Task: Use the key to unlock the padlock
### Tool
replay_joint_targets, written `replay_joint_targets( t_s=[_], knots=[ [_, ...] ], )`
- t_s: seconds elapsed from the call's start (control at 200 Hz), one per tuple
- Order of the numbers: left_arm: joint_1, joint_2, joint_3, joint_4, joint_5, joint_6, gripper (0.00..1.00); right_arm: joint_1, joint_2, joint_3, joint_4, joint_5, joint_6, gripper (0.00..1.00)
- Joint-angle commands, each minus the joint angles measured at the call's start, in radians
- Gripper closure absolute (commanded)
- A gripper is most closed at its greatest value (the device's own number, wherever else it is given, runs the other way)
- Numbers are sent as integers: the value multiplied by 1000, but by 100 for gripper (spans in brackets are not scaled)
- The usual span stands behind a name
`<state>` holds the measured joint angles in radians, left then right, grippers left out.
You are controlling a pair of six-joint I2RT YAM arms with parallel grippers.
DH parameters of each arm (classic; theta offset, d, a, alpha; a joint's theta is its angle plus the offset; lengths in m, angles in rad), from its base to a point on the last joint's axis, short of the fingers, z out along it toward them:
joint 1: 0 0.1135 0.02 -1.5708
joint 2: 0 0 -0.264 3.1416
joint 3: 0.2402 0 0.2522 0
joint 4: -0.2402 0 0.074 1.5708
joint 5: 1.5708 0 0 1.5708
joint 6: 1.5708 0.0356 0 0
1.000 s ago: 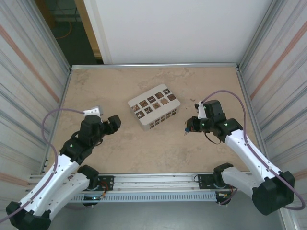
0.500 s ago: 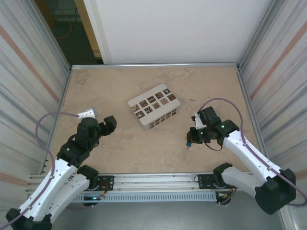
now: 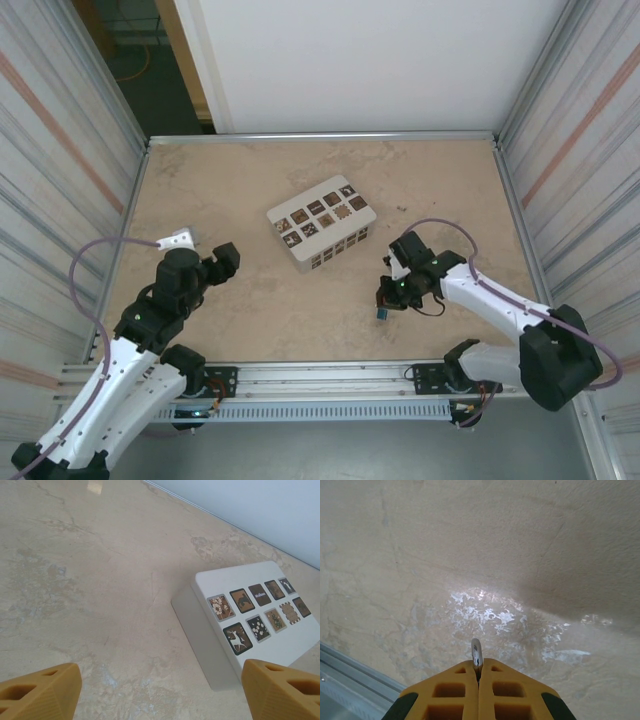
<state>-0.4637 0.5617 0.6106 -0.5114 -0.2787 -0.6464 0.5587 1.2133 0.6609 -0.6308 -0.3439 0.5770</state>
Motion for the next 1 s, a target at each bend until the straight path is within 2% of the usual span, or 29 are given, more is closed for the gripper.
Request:
replay_joint_targets(
  t_s=[0.0, 0.471, 0.566, 0.681, 0.997],
  knots=[
    [7, -6, 11, -20, -30, 15, 16, 9, 27, -14, 56, -37, 35, 100],
    [8, 16, 17, -20, -27, 3, 16, 7, 103, -89, 165, -41, 50, 100],
    [8, 17, 17, -21, -25, 1, 16, 5, 116, -96, 175, -39, 50, 93],
    [9, 18, 18, -25, -25, 1, 16, 2, 118, -99, 178, -31, 49, 91],
    [10, 21, 22, -32, -24, 6, 16, -3, 86, -98, 168, -8, 53, 72]
  ],
)
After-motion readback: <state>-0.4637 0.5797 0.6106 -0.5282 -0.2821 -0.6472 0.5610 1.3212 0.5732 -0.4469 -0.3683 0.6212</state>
